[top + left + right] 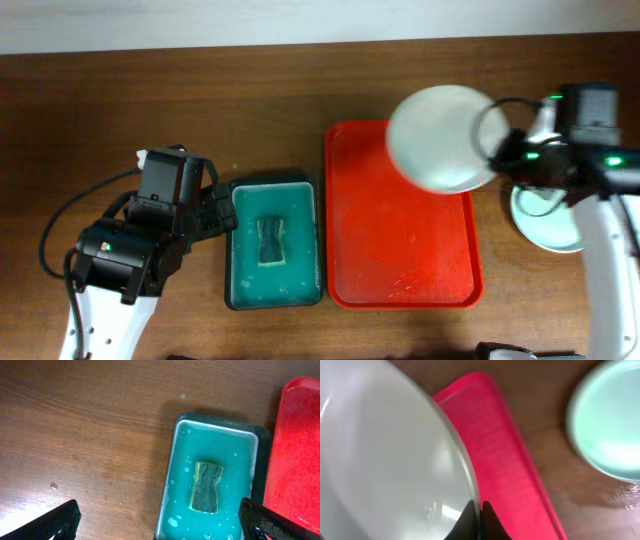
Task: Clean dirty plates on tray and stack at the side
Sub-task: 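Stack the white plate on the plate pile and release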
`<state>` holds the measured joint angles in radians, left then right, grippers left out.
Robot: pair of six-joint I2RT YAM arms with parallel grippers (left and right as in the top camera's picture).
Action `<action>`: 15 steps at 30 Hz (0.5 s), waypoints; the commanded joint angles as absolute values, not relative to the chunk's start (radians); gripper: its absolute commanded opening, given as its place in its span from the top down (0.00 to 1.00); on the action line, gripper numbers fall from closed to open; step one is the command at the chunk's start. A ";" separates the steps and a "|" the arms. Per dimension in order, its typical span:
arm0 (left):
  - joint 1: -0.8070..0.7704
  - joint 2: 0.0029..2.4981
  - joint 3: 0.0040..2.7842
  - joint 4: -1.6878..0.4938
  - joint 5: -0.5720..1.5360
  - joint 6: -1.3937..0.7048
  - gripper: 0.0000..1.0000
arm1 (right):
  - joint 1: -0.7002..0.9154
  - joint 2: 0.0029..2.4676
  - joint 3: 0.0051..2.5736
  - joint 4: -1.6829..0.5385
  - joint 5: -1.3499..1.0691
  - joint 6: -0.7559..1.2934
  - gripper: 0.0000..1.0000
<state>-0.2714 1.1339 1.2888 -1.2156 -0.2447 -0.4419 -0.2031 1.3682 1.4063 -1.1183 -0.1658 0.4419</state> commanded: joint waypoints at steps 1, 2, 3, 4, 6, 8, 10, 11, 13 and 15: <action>-0.265 1.129 1.298 -1.217 -0.262 -0.440 0.01 | -0.494 1.476 1.398 -1.122 -0.115 0.488 0.96; -0.265 1.129 1.298 -1.217 -0.262 -0.440 0.01 | -0.614 1.564 1.398 -1.113 -0.114 0.488 0.96; -0.265 1.129 1.298 -1.217 -0.262 -0.440 0.01 | -0.701 1.673 1.398 -1.092 -0.104 0.488 0.96; -0.265 1.129 1.298 -1.217 -0.262 -0.440 0.01 | -0.742 1.754 1.398 -1.088 -0.099 0.487 0.96; -0.265 1.129 1.298 -1.217 -0.262 -0.440 0.01 | -0.789 1.860 1.398 -1.111 -0.099 0.477 0.96; -0.265 1.129 1.298 -1.217 -0.262 -0.440 0.01 | -0.805 1.898 1.398 -1.094 -0.096 0.368 0.91; -0.265 1.129 1.298 -1.217 -0.262 -0.440 0.01 | -0.803 1.880 1.398 -1.125 -0.142 0.325 0.55; -0.265 1.129 1.298 -1.217 -0.262 -0.440 0.01 | -0.796 1.851 1.398 -1.132 -0.212 0.307 0.54; -0.265 1.129 1.298 -1.217 -0.262 -0.440 0.01 | -0.707 1.629 1.398 -1.154 -0.418 0.253 0.51; -0.265 1.129 1.298 -1.217 -0.262 -0.440 0.01 | -0.559 1.401 1.398 -1.157 -0.522 0.175 0.51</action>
<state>-0.2714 1.1339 1.2888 -1.2163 -0.2451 -0.4419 -0.7052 1.6665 1.3857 -1.1519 -0.3336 0.2741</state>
